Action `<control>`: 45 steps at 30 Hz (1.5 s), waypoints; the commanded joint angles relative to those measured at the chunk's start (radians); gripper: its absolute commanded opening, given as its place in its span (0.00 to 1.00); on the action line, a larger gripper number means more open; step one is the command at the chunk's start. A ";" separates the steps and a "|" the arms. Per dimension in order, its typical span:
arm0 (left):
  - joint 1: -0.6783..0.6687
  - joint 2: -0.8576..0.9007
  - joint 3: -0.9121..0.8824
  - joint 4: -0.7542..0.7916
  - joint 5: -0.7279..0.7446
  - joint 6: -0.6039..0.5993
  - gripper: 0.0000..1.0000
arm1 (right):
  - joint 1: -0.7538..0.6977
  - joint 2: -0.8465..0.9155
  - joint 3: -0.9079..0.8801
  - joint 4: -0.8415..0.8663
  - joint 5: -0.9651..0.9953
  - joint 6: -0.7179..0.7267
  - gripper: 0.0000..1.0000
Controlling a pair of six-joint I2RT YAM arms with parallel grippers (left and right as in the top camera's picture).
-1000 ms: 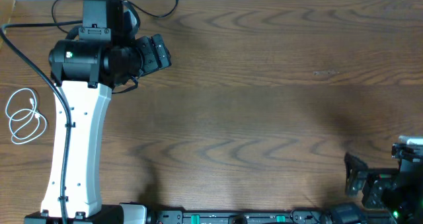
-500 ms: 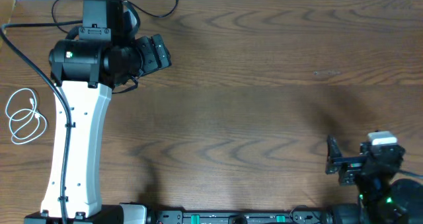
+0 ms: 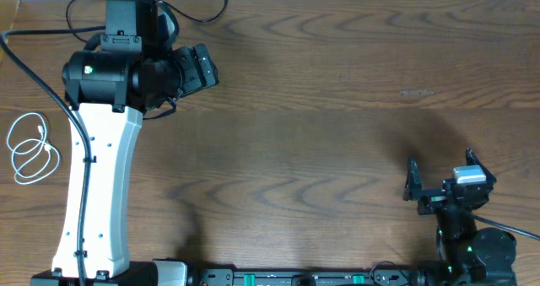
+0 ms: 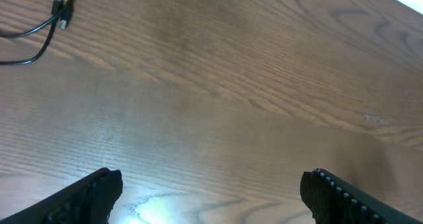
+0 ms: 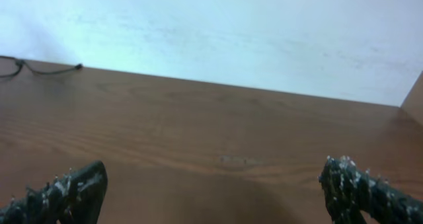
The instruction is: Untangle cables
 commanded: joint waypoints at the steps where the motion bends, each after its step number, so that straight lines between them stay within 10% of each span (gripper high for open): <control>1: 0.003 -0.005 0.008 0.000 -0.014 0.010 0.92 | -0.015 -0.010 -0.051 0.057 -0.007 0.020 0.99; 12: 0.003 -0.005 0.008 0.000 -0.014 0.010 0.92 | -0.013 -0.010 -0.258 0.350 0.062 0.166 0.99; 45: 0.003 -0.005 0.008 0.000 -0.014 0.010 0.92 | -0.037 -0.010 -0.256 0.251 0.070 0.127 0.99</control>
